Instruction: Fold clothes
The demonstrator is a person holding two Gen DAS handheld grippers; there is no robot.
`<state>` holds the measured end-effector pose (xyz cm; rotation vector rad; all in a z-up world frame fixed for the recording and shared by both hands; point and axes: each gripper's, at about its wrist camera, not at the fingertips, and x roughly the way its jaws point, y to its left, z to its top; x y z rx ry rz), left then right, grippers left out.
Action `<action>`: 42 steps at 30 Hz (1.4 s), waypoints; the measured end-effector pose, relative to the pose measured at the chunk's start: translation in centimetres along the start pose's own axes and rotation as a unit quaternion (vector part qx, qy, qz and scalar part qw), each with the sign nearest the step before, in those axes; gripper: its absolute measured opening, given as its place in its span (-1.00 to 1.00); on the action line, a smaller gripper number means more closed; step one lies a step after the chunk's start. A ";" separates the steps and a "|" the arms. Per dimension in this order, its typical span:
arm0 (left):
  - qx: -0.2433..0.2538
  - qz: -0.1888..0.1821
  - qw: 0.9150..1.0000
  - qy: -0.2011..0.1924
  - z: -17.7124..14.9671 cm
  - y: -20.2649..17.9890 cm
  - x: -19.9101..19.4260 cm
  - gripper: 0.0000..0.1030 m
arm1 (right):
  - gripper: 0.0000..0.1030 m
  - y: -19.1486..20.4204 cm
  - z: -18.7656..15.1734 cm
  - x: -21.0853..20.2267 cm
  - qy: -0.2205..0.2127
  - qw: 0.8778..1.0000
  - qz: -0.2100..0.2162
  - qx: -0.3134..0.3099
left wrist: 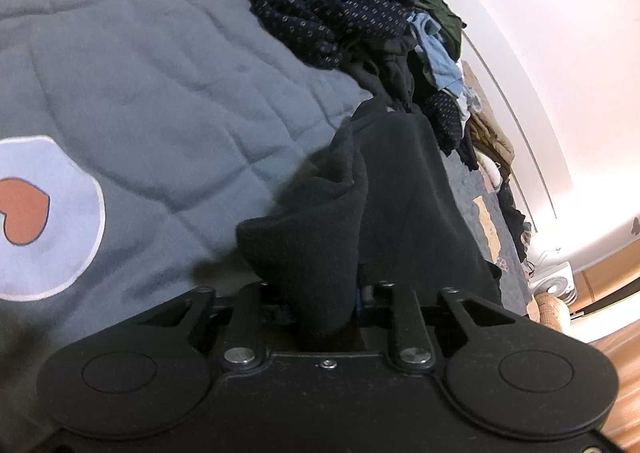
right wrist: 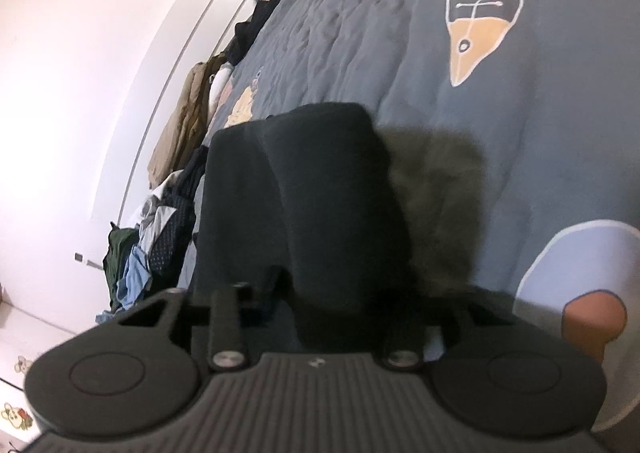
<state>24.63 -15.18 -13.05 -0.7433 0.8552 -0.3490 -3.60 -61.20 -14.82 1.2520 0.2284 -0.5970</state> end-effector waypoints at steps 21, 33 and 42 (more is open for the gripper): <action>-0.012 -0.025 1.000 0.014 0.1 0.7 2.0 -0.13 | 0.32 -0.3 -0.4 2.0 0.020 0.999 0.043 0.023; 0.016 -0.022 1.000 -0.004 0.0 -0.2 1.1 -0.64 | -0.50 0.5 -0.6 1.7 0.009 1.000 0.018 -0.003; 0.006 -0.039 0.999 -0.007 0.7 -0.5 -0.2 -0.71 | -0.64 1.7 -0.7 0.3 -0.001 1.000 0.026 -0.002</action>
